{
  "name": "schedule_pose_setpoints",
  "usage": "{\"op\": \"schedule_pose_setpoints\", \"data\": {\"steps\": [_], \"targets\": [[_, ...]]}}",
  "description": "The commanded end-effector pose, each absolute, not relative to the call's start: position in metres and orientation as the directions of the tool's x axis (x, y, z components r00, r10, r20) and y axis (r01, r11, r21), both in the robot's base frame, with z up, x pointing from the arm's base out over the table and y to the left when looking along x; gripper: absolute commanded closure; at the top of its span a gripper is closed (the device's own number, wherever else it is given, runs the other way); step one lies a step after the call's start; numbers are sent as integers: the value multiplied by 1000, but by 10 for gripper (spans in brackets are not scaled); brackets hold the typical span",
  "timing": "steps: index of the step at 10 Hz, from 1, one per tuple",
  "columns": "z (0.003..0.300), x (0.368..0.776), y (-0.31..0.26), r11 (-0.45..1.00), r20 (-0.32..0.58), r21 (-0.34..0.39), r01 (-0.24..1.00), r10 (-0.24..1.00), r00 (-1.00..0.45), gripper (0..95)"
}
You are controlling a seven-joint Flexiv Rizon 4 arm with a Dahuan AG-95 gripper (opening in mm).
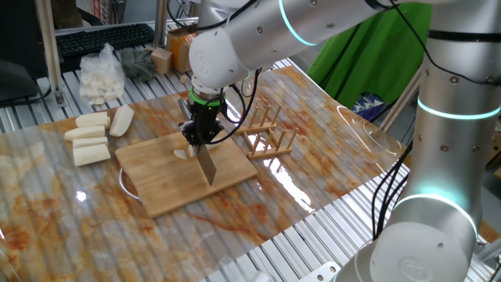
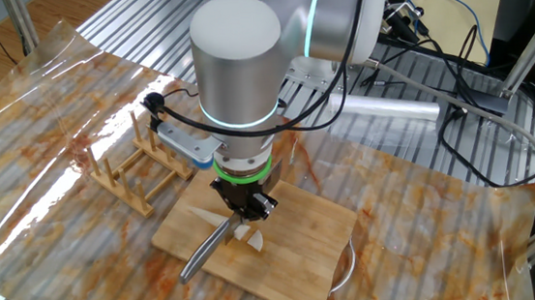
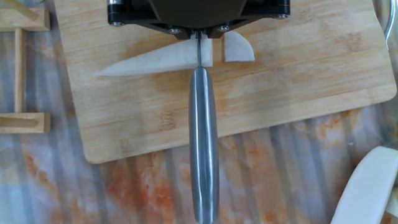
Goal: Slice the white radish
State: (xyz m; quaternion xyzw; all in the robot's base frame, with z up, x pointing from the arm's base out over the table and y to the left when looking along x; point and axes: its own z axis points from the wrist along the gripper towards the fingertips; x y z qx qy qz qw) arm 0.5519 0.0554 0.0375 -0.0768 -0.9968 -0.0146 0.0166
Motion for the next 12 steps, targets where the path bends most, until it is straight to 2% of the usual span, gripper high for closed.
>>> {"op": "schedule_pose_setpoints", "data": {"steps": [1, 4, 8, 12], "targets": [[41, 549, 51, 988, 45, 27, 152, 151, -988, 950], [49, 550, 53, 988, 46, 13, 152, 151, -987, 950], [21, 555, 61, 988, 42, 18, 153, 153, -987, 950], [27, 553, 66, 983, 43, 31, 182, 180, -983, 950]]}}
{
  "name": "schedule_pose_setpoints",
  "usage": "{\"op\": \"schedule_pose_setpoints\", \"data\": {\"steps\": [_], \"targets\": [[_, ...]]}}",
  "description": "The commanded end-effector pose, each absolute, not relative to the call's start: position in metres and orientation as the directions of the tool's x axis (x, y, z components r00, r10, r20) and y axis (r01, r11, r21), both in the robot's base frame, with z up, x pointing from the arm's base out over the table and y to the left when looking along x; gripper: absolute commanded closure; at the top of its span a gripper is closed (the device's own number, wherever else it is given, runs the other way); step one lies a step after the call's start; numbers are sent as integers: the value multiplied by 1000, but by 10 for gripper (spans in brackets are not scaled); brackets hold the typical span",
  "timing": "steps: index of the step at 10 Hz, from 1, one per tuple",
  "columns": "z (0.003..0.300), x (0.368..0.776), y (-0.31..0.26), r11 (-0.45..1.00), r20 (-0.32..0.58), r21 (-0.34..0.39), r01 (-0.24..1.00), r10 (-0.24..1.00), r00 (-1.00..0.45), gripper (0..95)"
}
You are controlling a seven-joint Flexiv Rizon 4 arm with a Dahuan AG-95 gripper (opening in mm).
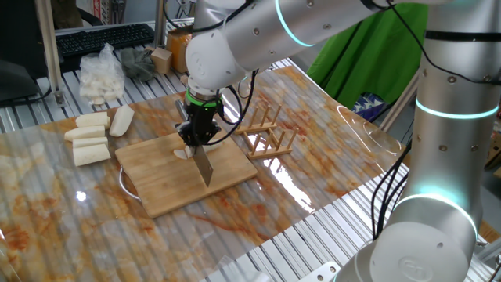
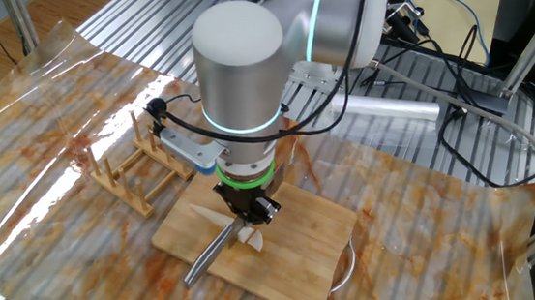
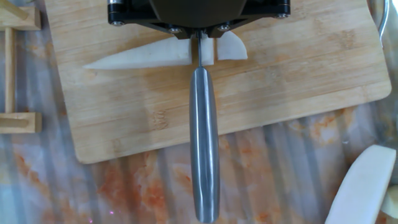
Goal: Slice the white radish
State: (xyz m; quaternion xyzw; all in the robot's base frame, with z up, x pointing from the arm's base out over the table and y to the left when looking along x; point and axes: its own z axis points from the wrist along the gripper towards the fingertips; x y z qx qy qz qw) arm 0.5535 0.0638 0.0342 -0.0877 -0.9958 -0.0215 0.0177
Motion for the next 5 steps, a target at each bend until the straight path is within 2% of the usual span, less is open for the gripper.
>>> {"op": "schedule_pose_setpoints", "data": {"steps": [1, 5], "targets": [[30, 554, 65, 984, 48, 24, 176, 174, -984, 950], [50, 549, 65, 984, 67, 1, 178, 178, -982, 950]]}}
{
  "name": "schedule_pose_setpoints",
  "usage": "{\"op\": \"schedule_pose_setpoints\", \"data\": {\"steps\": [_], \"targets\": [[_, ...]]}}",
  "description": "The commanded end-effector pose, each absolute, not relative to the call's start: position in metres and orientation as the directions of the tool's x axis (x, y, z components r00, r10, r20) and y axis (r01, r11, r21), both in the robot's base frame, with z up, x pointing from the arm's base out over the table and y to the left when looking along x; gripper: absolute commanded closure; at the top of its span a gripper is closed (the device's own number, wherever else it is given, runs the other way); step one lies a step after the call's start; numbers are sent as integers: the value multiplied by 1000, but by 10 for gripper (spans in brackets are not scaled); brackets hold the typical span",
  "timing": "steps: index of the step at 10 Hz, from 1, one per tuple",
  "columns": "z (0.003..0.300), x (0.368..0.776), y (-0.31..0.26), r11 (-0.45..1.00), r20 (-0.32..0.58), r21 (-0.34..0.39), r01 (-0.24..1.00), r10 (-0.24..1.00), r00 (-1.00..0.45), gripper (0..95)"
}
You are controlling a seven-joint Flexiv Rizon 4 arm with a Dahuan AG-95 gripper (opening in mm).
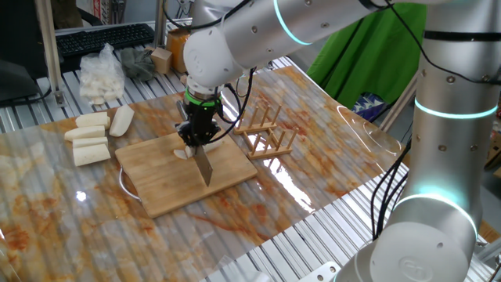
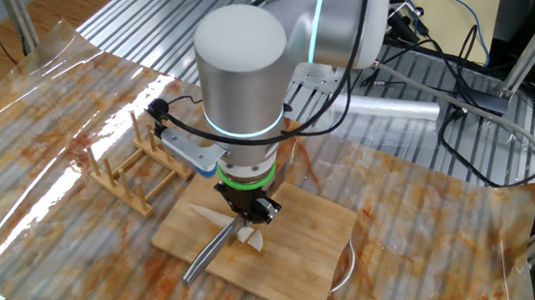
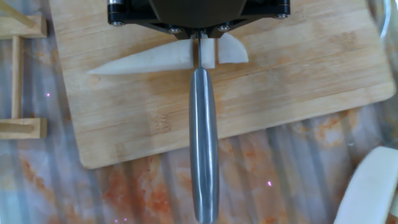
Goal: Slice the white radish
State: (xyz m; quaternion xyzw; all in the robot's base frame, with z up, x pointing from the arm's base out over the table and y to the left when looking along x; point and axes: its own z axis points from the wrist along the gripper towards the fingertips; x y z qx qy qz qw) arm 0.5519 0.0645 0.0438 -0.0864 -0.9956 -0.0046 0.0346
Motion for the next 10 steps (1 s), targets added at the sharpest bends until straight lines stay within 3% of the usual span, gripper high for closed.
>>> {"op": "schedule_pose_setpoints", "data": {"steps": [1, 10], "targets": [[51, 548, 66, 984, 67, 1, 179, 179, -982, 950], [74, 546, 53, 987, 79, -7, 162, 162, -984, 950]]}}
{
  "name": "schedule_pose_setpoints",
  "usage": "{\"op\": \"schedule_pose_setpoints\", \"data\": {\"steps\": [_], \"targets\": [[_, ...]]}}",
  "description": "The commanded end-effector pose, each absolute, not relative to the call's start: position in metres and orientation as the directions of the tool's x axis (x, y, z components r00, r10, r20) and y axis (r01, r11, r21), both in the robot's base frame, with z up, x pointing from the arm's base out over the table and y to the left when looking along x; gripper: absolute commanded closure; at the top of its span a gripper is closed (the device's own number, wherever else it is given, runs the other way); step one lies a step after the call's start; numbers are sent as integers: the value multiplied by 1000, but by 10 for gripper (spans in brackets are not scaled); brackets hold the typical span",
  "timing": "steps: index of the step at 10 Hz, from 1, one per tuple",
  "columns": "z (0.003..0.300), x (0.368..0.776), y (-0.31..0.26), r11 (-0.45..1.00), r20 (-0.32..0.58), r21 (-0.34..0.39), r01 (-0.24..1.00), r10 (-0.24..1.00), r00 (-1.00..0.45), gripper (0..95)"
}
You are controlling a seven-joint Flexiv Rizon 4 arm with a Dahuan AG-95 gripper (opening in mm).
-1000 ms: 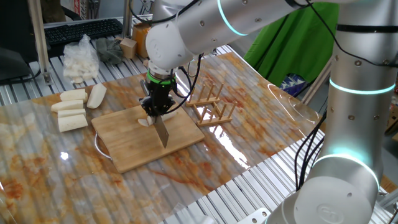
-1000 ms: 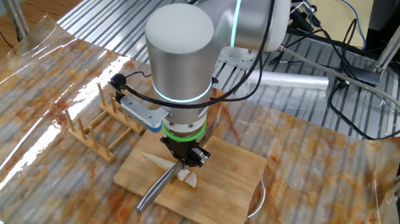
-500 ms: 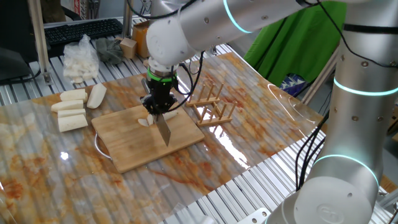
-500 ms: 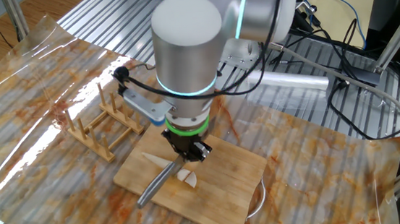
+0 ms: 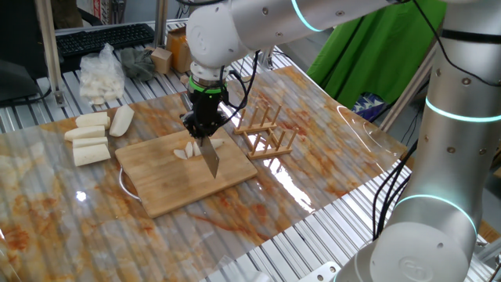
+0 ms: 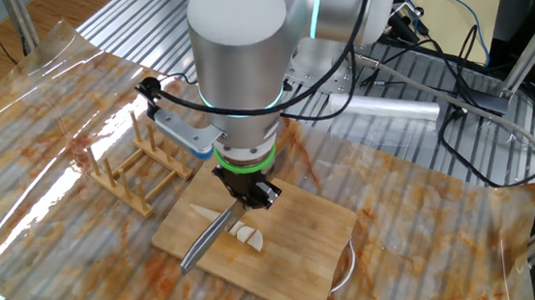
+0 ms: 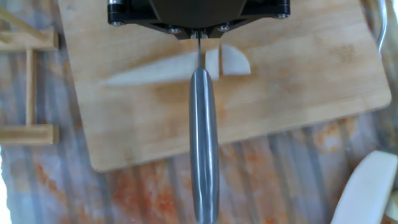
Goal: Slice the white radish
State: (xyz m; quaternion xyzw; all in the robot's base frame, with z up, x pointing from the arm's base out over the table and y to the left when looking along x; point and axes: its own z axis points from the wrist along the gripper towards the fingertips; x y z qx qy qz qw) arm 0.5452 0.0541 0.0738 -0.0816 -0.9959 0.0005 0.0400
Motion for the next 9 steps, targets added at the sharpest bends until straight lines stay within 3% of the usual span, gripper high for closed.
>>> {"op": "schedule_pose_setpoints", "data": {"steps": [1, 9], "targets": [[73, 547, 53, 987, 79, -7, 160, 160, -984, 950], [68, 548, 46, 991, 75, -7, 137, 137, -988, 950]]}}
